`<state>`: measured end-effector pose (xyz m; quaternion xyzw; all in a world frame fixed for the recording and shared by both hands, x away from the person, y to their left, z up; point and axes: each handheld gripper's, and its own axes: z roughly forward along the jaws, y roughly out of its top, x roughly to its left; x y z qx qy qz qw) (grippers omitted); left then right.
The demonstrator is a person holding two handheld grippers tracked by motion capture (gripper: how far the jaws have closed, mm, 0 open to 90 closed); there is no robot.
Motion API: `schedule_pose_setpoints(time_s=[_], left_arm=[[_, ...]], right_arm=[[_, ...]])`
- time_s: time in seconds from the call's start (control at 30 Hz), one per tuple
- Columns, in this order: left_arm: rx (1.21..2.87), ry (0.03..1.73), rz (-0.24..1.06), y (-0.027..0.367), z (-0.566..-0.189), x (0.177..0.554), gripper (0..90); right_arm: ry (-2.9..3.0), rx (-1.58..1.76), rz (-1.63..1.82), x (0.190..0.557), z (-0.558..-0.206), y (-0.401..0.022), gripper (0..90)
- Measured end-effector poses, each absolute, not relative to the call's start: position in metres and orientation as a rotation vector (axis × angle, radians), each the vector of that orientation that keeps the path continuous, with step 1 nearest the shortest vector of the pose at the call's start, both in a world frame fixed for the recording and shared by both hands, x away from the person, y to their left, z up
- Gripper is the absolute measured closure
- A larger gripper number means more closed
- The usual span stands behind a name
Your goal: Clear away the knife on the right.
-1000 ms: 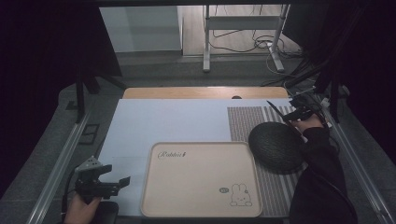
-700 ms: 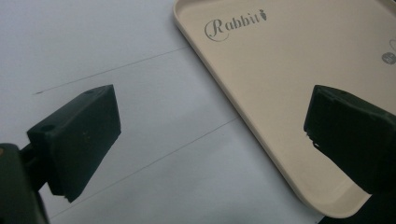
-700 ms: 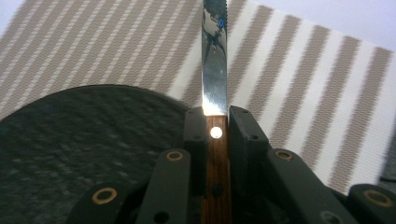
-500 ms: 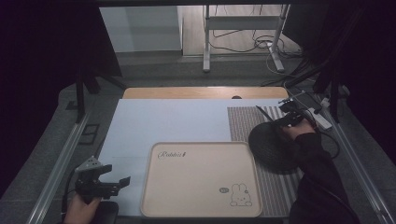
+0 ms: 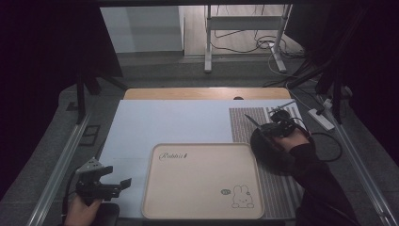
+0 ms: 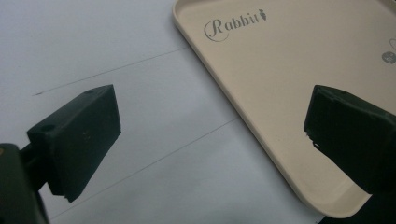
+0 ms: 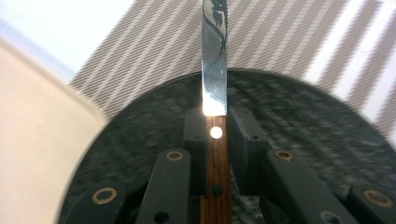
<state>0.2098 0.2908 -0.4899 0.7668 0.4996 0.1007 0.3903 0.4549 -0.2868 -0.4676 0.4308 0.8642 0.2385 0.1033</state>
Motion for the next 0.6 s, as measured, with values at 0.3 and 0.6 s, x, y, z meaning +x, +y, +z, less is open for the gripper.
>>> schedule_pose_setpoints(time_s=[0.3, 0.6], left_arm=[[1.95, 1.272, 0.258, 0.29, -0.49, 0.21, 4.0], [1.952, 1.275, 0.259, 0.29, -0.49, 0.21, 4.1]], right_arm=[[2.618, 1.192, 0.699, 0.428, -0.472, -0.265, 77.6], [2.663, 1.127, 0.742, 0.394, -0.473, -0.247, 77.6]])
